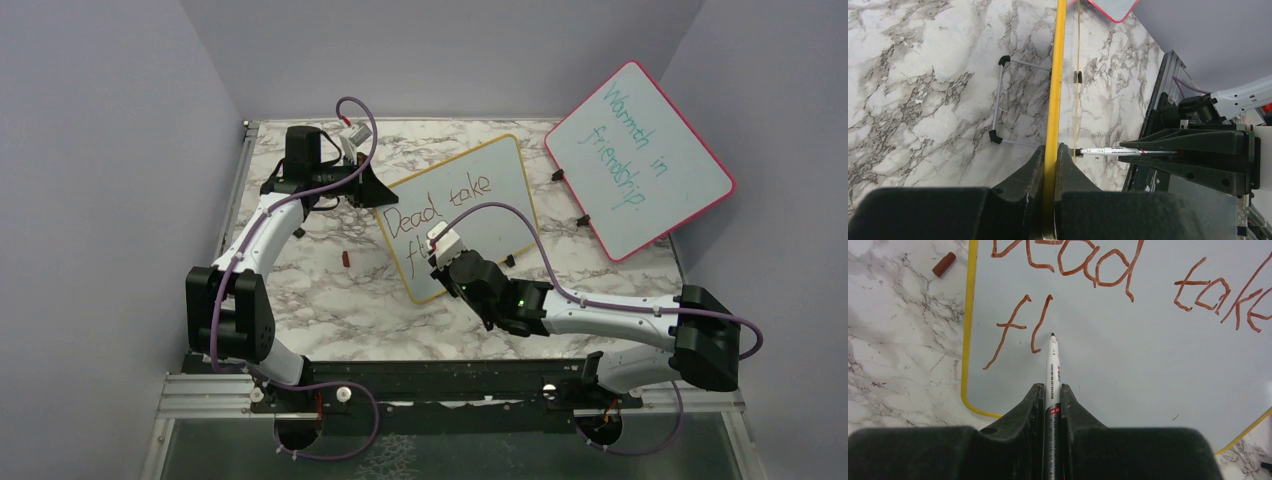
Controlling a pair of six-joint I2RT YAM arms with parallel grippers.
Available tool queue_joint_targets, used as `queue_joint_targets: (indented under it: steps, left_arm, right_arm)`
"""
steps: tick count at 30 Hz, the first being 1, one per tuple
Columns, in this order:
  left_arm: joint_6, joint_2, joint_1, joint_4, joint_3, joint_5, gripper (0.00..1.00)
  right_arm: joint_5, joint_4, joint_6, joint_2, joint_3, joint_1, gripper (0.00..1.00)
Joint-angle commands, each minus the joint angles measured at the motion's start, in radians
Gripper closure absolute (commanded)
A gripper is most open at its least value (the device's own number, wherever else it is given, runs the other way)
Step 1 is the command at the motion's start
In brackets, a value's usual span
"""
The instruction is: Write a sentence on the whiteboard
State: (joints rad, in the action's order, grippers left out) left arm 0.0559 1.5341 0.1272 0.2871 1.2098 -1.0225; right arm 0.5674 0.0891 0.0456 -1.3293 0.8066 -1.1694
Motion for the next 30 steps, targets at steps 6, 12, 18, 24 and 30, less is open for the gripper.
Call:
queue_joint_targets:
  steps: [6, 12, 18, 24, 30]
  left_arm:
    - [-0.082, 0.039, -0.02, 0.046, -0.023, 0.216, 1.0]
    - [-0.082, 0.04, -0.019, 0.046, -0.022, 0.216, 1.0]
    - [-0.082, 0.04, -0.02, 0.046, -0.023, 0.217, 1.0]
    - [-0.082, 0.041, -0.019, 0.046, -0.021, 0.217, 1.0]
    - [-0.082, 0.042, -0.019, 0.046, -0.021, 0.217, 1.0]
  right_arm:
    - [0.029, 0.068, 0.013, -0.019, 0.007, 0.008, 0.99]
    - [0.028, 0.066, 0.004, -0.04, 0.002, 0.015, 0.99]
    - [0.041, 0.053, -0.007, -0.045, 0.001, 0.023, 1.0]
    - [0.047, 0.045, -0.008, -0.011, -0.006, 0.024, 1.0]
    - [0.004, 0.027, -0.016, 0.014, -0.013, 0.023, 0.99]
